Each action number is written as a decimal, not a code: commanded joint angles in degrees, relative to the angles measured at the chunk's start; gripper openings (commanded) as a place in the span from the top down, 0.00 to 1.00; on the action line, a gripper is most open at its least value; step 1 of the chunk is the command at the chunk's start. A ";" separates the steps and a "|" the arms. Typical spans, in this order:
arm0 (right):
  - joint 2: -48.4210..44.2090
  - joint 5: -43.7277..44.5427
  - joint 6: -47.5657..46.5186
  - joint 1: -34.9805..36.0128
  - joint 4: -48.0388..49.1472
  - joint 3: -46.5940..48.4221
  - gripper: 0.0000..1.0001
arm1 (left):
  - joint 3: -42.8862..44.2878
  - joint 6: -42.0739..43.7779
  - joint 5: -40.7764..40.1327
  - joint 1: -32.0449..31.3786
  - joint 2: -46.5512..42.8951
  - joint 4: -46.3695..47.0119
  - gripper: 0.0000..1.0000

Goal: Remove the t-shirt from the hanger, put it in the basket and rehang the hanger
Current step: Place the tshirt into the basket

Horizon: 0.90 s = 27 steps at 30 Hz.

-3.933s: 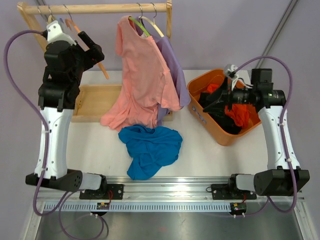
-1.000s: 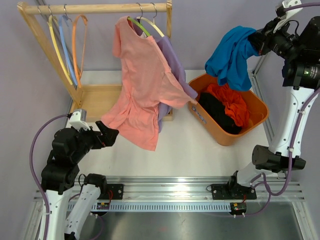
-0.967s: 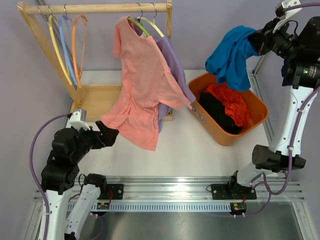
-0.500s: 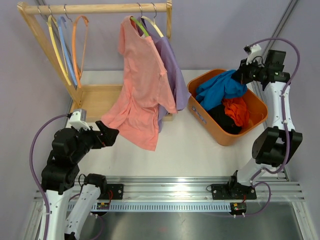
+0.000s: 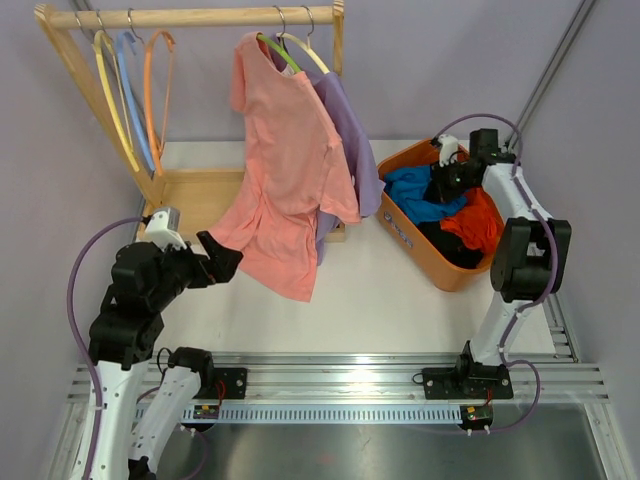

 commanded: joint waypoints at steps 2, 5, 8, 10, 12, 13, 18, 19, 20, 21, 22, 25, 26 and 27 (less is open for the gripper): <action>4.75 3.77 1.76 3.08 -0.55 -1.29 0.82 | 1.51 -2.85 2.71 0.23 0.31 6.61 0.01; 5.99 5.62 0.10 3.08 -1.43 -1.55 0.66 | 0.37 -6.19 2.80 0.23 0.22 8.37 0.01; 4.76 5.72 -2.27 2.82 -2.48 -1.90 0.57 | -0.51 -8.65 3.68 0.23 0.74 10.30 0.01; 2.84 5.28 -3.77 2.21 -3.37 -0.77 0.49 | -0.87 -9.36 4.03 0.23 1.09 10.92 0.01; 1.07 3.87 -4.39 1.33 -4.95 0.73 0.30 | -0.78 -9.81 4.38 0.23 1.62 11.02 0.01; -0.76 3.17 -4.65 0.80 -5.48 2.74 0.25 | -0.69 -9.81 4.39 0.23 1.71 11.01 0.01; -4.38 0.97 -6.06 -1.66 -12.33 12.41 0.16 | -1.13 -9.37 4.65 0.23 2.06 11.10 0.01; -5.78 0.10 -6.41 -1.66 -13.90 15.47 0.16 | -1.39 -9.46 4.82 0.23 2.06 11.10 0.01; -6.49 -0.96 -6.41 -1.58 -14.79 17.15 0.16 | -1.57 -9.46 4.83 0.23 2.06 11.10 0.01; -7.02 -2.27 -6.32 -1.49 -15.93 19.00 0.15 | -1.83 -9.46 5.00 0.23 2.06 11.10 0.01; -7.63 -4.90 -5.71 -1.40 -18.12 23.11 0.14 | -1.92 -9.37 5.00 0.23 2.06 11.19 0.01; -7.55 -8.42 -3.78 0.09 -22.33 31.37 0.14 | -2.36 -9.37 5.00 0.23 1.89 11.19 0.01; -7.64 -9.66 -3.34 0.62 -23.23 33.15 0.14 | -2.45 -9.28 5.09 0.23 1.80 11.54 0.01; -7.64 -10.89 -2.38 1.84 -23.67 34.56 0.14 | -2.28 -9.28 5.09 0.23 1.89 11.54 0.01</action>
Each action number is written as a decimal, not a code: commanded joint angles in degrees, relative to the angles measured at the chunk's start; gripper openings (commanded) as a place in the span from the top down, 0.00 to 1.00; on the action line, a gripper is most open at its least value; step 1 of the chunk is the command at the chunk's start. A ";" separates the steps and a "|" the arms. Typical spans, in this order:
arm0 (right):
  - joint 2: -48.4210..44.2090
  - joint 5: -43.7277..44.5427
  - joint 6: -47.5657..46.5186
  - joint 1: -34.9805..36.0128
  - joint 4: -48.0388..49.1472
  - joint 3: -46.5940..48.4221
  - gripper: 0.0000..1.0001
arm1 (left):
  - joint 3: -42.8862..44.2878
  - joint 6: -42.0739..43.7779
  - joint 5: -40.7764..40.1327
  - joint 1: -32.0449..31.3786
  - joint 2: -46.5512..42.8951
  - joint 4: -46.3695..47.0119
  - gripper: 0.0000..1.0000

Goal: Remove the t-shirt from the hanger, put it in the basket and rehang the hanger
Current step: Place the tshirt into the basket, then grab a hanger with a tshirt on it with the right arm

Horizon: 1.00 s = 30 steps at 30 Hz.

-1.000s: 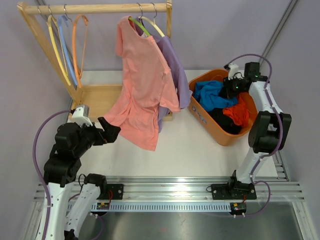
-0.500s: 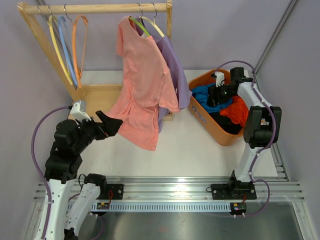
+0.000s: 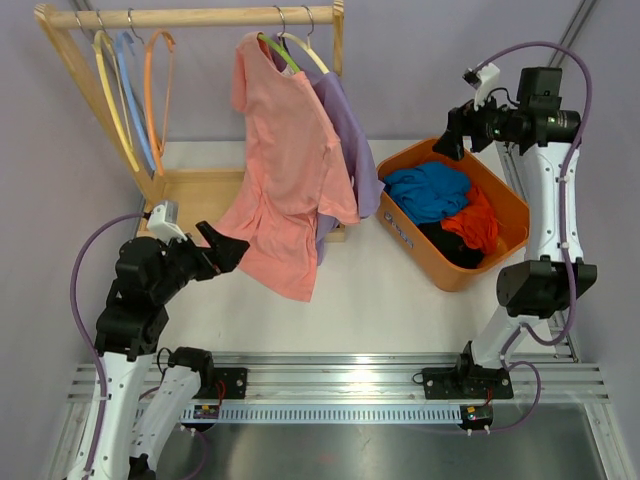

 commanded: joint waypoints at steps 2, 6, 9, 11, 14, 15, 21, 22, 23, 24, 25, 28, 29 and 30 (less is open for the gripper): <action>-4.29 -11.13 2.13 4.23 -5.82 7.15 0.14 | 0.59 -0.01 1.57 0.23 -0.04 3.65 0.01; -9.21 -17.90 2.65 9.33 -2.93 6.54 0.14 | 0.33 0.08 0.95 0.23 -1.09 2.95 0.01; -12.82 -21.07 10.53 11.01 5.76 5.49 0.10 | -0.72 -0.62 0.43 0.23 -2.67 2.60 0.01; -14.23 -23.35 15.73 12.24 13.76 4.25 0.09 | -1.34 -0.89 0.43 0.23 -3.29 2.33 0.01; -13.88 -24.15 21.55 16.96 17.04 4.42 0.10 | -1.78 -0.89 0.08 0.23 -4.08 1.98 0.01; -13.19 -22.93 21.56 18.47 16.25 4.95 0.10 | -1.78 -0.98 -0.01 0.23 -4.25 1.98 0.01; -10.72 -15.90 17.62 28.65 12.65 6.01 0.10 | -0.99 -0.63 -0.54 0.23 -3.73 1.46 0.01; -9.76 -13.19 16.82 29.81 10.99 6.97 0.10 | -0.82 -0.54 -0.71 0.23 -3.73 1.37 0.01; -9.32 -12.21 15.94 30.86 10.45 7.24 0.10 | -0.81 -0.63 -0.98 0.23 -3.82 1.02 0.01; -8.96 -11.50 14.80 31.92 9.92 7.85 0.10 | -0.81 -0.63 -1.07 0.23 -3.99 0.93 0.01; -8.26 -9.67 14.53 33.58 9.92 8.03 0.10 | -0.90 -0.63 -1.24 0.23 -4.17 0.67 0.01; -6.85 -6.93 14.26 36.40 11.05 9.17 0.10 | -1.34 -1.24 -1.94 0.23 -4.78 0.40 0.01; -6.42 -6.31 14.53 37.02 11.58 9.61 0.10 | -1.86 -1.33 -2.12 0.23 -5.04 0.40 0.01; -5.54 -5.87 15.75 37.46 12.28 10.48 0.10 | -1.96 -1.42 -2.30 0.23 -5.05 0.49 0.01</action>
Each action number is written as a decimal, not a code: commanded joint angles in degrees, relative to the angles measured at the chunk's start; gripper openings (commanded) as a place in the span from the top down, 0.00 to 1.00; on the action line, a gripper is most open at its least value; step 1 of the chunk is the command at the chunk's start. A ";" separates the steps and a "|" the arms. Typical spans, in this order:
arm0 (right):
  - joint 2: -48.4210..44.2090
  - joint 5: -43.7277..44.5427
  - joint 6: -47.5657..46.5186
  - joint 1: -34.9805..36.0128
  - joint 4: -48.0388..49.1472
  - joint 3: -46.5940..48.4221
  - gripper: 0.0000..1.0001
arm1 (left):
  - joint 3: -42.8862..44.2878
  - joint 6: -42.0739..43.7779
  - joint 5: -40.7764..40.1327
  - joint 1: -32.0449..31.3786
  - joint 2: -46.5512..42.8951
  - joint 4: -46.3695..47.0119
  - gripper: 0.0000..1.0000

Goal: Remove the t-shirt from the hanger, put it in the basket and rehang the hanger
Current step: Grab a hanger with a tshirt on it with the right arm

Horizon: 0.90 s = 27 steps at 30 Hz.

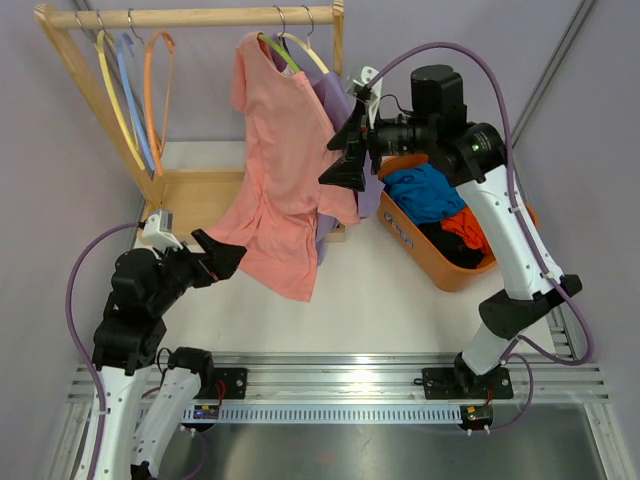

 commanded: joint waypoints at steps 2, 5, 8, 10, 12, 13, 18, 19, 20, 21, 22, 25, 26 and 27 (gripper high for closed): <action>1.99 6.90 2.84 3.31 4.77 5.51 0.10 | -0.95 -1.09 -1.25 0.23 -0.70 1.54 0.01; 5.85 9.63 8.64 4.88 7.94 10.51 0.11 | -1.13 -1.27 -1.16 0.23 0.09 1.98 0.01; 9.02 13.32 13.56 6.64 10.05 14.56 0.13 | -0.43 -1.01 -1.25 0.23 1.06 1.89 0.01; 10.43 18.06 14.45 7.44 11.46 16.14 0.14 | 0.01 -0.92 -1.51 0.23 1.06 1.80 0.01; 11.13 22.09 16.20 7.71 13.56 16.76 0.14 | -0.34 -1.27 -2.04 0.23 0.80 1.71 0.01; 11.05 23.25 16.30 7.71 14.27 16.77 0.15 | -0.51 -1.44 -2.21 0.23 0.19 1.80 0.01; 9.82 29.83 16.92 7.71 19.45 14.67 0.16 | -2.09 -2.50 -2.83 0.23 -1.57 1.89 0.01; 9.73 30.63 16.92 7.71 20.16 14.22 0.17 | -2.44 -2.59 -2.83 0.23 -1.66 1.98 0.01; 9.55 31.51 16.74 7.71 20.95 13.26 0.17 | -2.54 -2.67 -2.74 0.23 -1.58 2.06 0.01; 9.38 33.78 16.39 7.71 22.44 12.73 0.17 | -2.62 -2.59 -2.74 0.23 -1.58 2.15 0.01; 9.38 34.67 16.13 7.71 23.23 12.20 0.17 | -2.54 -2.59 -2.57 0.23 -1.31 2.15 0.01; 10.34 36.79 15.25 7.71 24.65 11.75 0.18 | -2.18 -2.32 -2.48 0.23 -0.96 2.33 0.01; 10.69 36.97 15.16 7.62 24.39 12.19 0.18 | -2.10 -2.15 -2.39 0.23 -0.87 2.41 0.01; 11.48 37.23 15.16 7.70 24.47 12.19 0.19 | -2.10 -2.15 -2.30 0.23 -0.70 2.42 0.01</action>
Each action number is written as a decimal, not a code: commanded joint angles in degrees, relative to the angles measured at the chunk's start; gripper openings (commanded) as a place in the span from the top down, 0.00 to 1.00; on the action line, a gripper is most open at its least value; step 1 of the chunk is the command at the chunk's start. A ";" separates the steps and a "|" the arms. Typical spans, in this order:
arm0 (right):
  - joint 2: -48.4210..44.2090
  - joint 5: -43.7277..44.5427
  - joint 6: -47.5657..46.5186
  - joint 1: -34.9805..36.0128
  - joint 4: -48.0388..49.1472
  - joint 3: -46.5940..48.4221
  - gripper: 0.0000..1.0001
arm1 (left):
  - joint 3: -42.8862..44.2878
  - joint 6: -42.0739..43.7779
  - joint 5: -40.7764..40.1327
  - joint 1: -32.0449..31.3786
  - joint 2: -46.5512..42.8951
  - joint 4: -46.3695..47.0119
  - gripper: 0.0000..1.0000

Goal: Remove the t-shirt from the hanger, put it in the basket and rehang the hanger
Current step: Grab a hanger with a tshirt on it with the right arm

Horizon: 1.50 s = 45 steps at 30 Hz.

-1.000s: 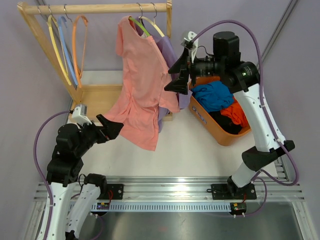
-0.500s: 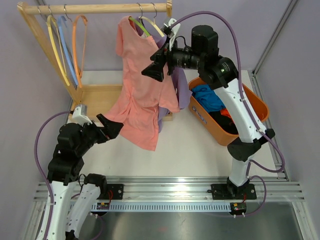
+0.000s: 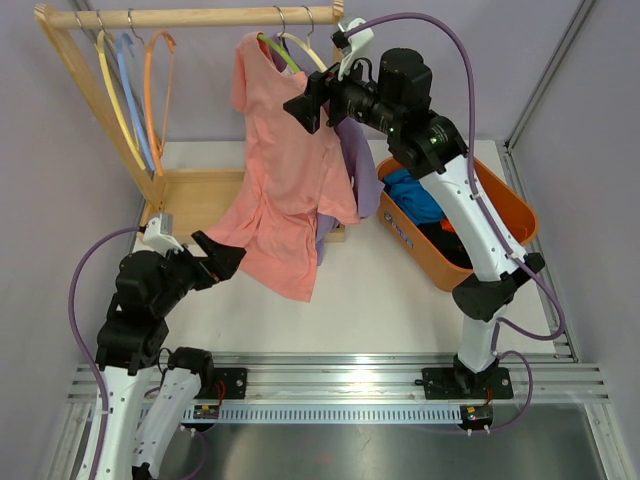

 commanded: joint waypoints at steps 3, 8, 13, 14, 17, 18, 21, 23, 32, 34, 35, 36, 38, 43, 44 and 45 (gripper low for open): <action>1.26 5.43 -0.12 0.27 4.82 0.39 0.20 | 0.44 -0.09 -0.49 0.23 0.14 2.15 0.01; 2.49 6.93 -2.49 0.27 5.09 0.39 0.23 | -0.35 -0.53 -1.19 0.23 -1.62 1.62 0.01; 3.81 7.81 -3.28 0.27 4.82 -0.66 0.26 | -1.14 -1.23 -1.10 0.23 -2.33 1.80 0.01; 3.99 7.98 -3.63 0.27 4.74 -1.10 0.27 | -1.06 -1.23 -1.02 0.23 -2.33 1.80 0.01; 4.78 8.95 -4.51 0.27 5.00 -1.80 0.30 | -0.97 -0.97 -1.10 0.23 -2.33 1.80 0.01; 5.04 9.13 -4.77 0.27 5.00 -1.89 0.31 | -0.97 -0.97 -1.10 0.23 -2.33 1.63 0.01; 5.31 9.39 -5.57 0.27 5.35 -2.42 0.39 | -0.97 -0.97 -1.02 0.23 -2.24 1.71 0.01; 5.39 9.13 -5.74 0.27 5.44 -2.33 0.44 | -0.97 -1.06 -1.02 0.23 -2.24 1.71 0.01; 5.75 8.60 -5.92 0.27 6.05 -0.40 1.00 | -1.05 -1.15 -0.84 0.23 -1.71 2.33 0.01; 5.40 7.82 -5.40 0.27 6.40 -0.05 1.00 | -0.88 -0.97 -0.93 0.23 -1.63 2.33 0.01; 5.31 7.64 -5.13 0.27 6.49 0.30 1.00 | -0.88 -1.06 -0.93 0.23 -1.63 2.33 0.01; 5.22 7.55 -4.95 0.27 6.58 0.74 1.00 | -0.88 -0.97 -0.84 0.23 -1.54 2.33 0.01; 5.04 7.11 -4.60 0.27 7.28 2.05 1.00 | -0.88 -0.97 -0.93 0.23 -1.54 2.24 0.01; 5.31 6.32 -4.34 0.36 7.20 4.70 1.00 | -0.97 -1.06 -0.84 0.23 -1.63 2.33 0.01; 5.22 6.23 -4.34 0.27 6.94 4.61 0.96 | -0.88 -1.15 -0.75 0.23 -1.63 2.41 0.01; 5.22 6.31 -4.25 0.27 6.76 4.35 0.89 | -0.79 -1.15 -0.84 0.23 -1.63 2.42 0.01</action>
